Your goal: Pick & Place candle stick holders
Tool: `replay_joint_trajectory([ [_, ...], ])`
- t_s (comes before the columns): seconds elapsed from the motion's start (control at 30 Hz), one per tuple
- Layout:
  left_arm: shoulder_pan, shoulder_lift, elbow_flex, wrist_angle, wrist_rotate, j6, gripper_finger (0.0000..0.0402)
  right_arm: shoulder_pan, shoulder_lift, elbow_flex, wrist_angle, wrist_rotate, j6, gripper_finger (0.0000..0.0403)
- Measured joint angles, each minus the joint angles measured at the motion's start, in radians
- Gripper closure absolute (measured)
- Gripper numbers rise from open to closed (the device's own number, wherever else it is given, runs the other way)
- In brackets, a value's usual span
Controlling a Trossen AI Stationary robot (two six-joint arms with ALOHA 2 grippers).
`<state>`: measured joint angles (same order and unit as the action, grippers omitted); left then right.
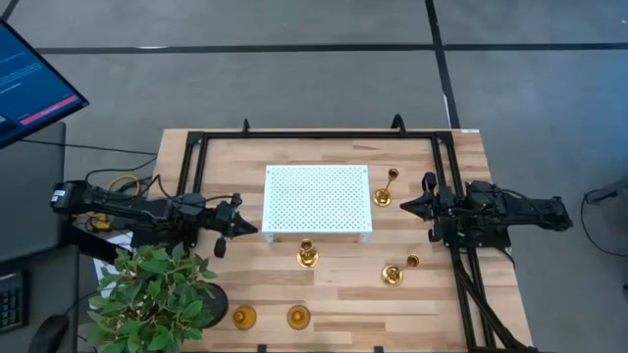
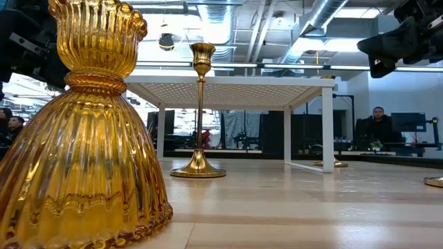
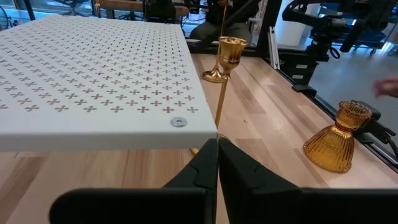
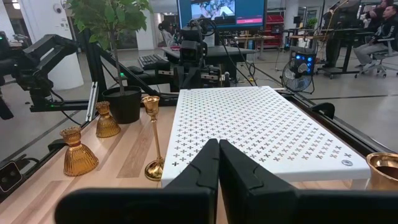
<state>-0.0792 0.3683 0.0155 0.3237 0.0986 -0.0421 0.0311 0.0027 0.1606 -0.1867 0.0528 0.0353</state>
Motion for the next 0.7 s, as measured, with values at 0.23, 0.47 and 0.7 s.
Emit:
replay_joint_trajectory([
  [0.23, 0.0, 0.0, 0.0, 0.0, 0.0, 0.0, 0.0389, 0.0, 0.0, 0.0, 0.0, 0.0, 0.0, 0.0403],
  [0.47, 0.0, 0.0, 0.0, 0.0, 0.0, 0.0, 0.0389, 0.0, 0.0, 0.0, 0.0, 0.0, 0.0, 0.0403],
  [0.7, 0.0, 0.0, 0.0, 0.028, -0.014, 0.0, 0.0389, 0.0, 0.0, 0.0, 0.0, 0.0, 0.0, 0.0403],
])
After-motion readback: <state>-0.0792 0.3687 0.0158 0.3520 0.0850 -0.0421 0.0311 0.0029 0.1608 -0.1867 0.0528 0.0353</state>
